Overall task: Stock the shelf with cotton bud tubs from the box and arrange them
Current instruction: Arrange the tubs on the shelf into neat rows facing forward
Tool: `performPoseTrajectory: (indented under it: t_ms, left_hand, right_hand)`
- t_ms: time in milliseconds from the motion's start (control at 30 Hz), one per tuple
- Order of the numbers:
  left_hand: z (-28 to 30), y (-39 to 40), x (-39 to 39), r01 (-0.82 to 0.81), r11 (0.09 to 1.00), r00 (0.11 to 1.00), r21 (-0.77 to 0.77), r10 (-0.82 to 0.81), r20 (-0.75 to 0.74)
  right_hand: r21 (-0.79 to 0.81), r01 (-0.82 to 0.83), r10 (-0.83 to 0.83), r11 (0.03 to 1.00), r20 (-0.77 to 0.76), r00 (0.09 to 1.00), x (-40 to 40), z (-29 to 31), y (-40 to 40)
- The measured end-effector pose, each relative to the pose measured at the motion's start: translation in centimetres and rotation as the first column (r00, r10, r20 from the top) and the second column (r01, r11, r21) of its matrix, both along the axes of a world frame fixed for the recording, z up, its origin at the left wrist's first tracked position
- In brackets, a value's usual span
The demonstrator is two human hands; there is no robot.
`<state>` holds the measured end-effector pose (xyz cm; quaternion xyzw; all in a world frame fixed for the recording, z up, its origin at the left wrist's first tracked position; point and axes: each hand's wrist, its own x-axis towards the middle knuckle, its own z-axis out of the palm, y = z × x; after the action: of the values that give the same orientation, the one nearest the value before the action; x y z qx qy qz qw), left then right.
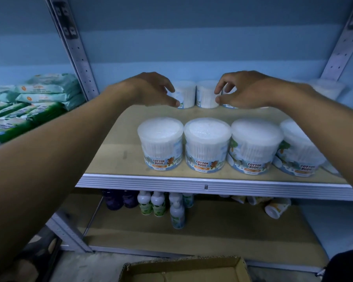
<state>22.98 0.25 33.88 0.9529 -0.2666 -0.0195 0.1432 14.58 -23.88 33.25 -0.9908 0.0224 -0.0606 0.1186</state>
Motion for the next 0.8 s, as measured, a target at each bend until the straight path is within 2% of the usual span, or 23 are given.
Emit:
performPoseTrajectory:
  t_ms: [133,467,800]
  left_hand:
    - [0.4,-2.4,3.2,-0.009,0.999,1.0,0.037,0.008,0.026]
    - [0.3,-7.2,10.1,-0.021,1.0,1.0,0.005,0.022,-0.021]
    - [-0.4,-10.1,14.1,-0.003,0.994,1.0,0.112,0.005,-0.017]
  right_hand:
    - [-0.094,0.009,-0.015,0.996,-0.066,0.998,3.3,0.2,-0.8]
    - [-0.242,0.059,-0.076,0.968,-0.062,0.995,11.6,0.7,-1.9]
    - [-0.34,0.043,-0.09,0.94,-0.124,0.988,16.2,-0.4,-2.4]
